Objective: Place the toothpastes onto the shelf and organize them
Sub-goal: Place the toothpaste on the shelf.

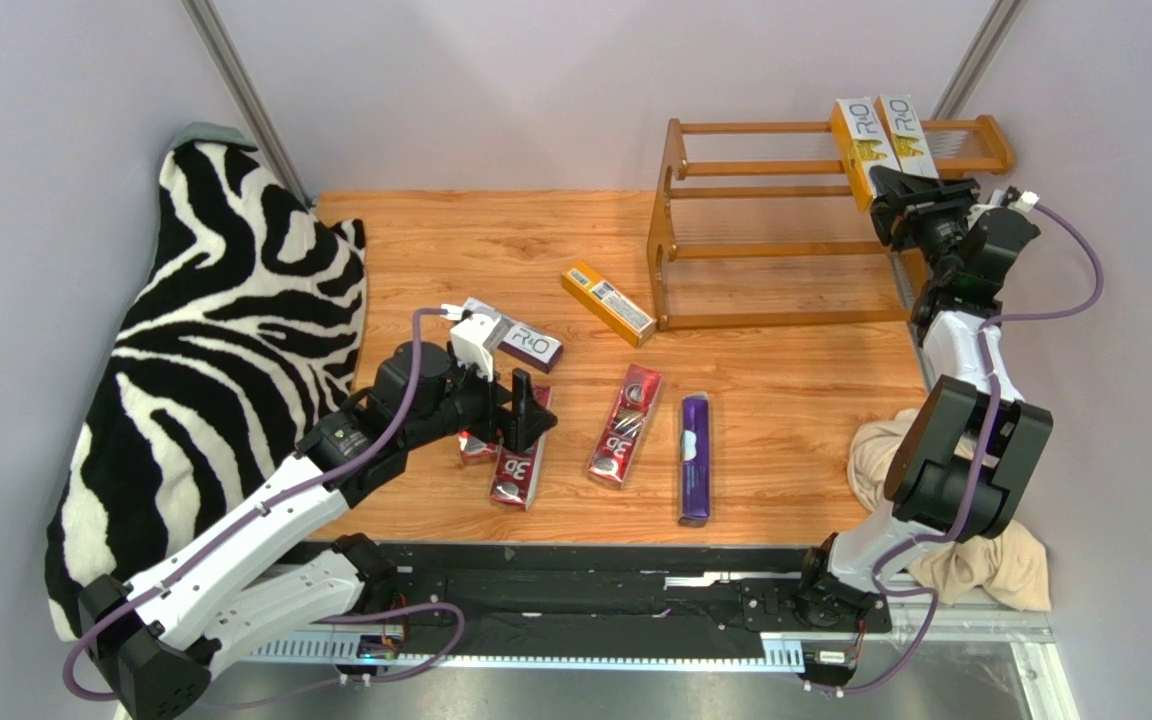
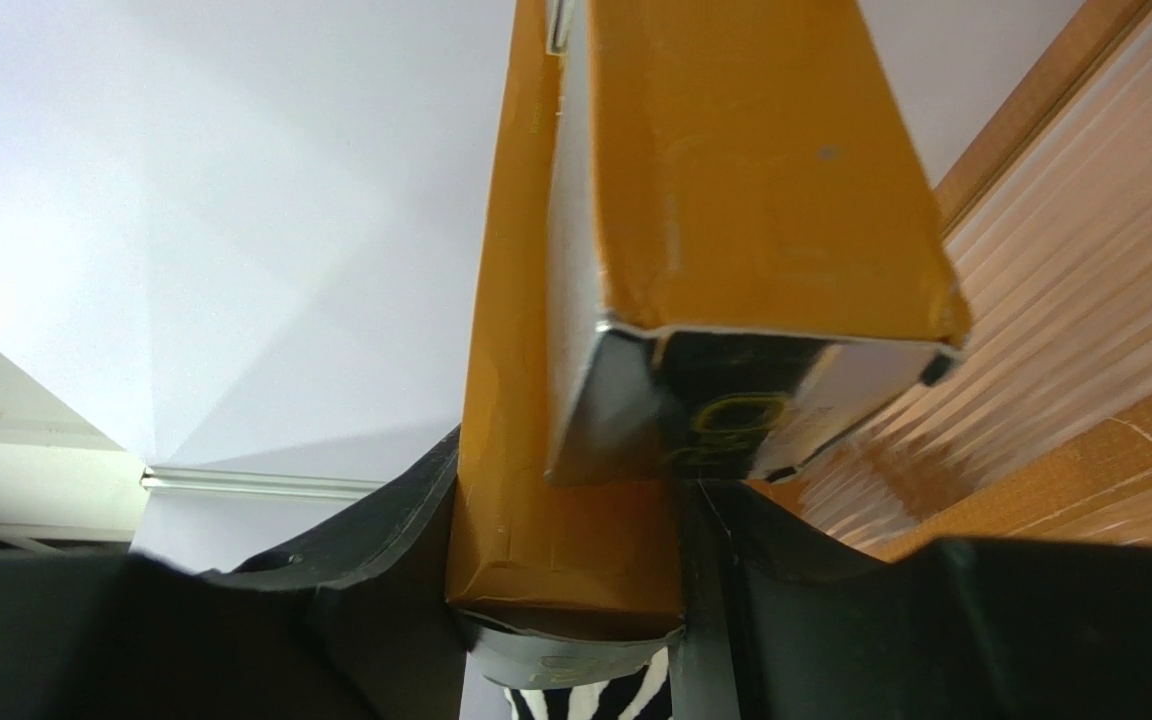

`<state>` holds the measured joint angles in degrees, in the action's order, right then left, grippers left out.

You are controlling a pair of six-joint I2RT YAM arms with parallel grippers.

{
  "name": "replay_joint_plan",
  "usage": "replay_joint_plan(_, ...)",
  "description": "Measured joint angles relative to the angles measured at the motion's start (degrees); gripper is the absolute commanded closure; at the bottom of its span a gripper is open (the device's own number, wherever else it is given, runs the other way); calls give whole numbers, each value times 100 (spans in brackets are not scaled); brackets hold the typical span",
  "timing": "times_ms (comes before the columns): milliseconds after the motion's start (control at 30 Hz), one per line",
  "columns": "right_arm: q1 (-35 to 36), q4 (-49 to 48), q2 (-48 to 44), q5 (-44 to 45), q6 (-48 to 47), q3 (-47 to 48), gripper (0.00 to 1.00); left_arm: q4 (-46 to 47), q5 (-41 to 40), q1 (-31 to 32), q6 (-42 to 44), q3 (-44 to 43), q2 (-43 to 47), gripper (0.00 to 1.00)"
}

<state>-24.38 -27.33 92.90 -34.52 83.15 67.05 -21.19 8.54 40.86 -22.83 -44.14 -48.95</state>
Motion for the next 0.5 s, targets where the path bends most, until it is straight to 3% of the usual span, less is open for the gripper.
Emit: replay_joint_plan(500,208,-280,345,210,236,103,57,44,20,0,2,146,85,5)
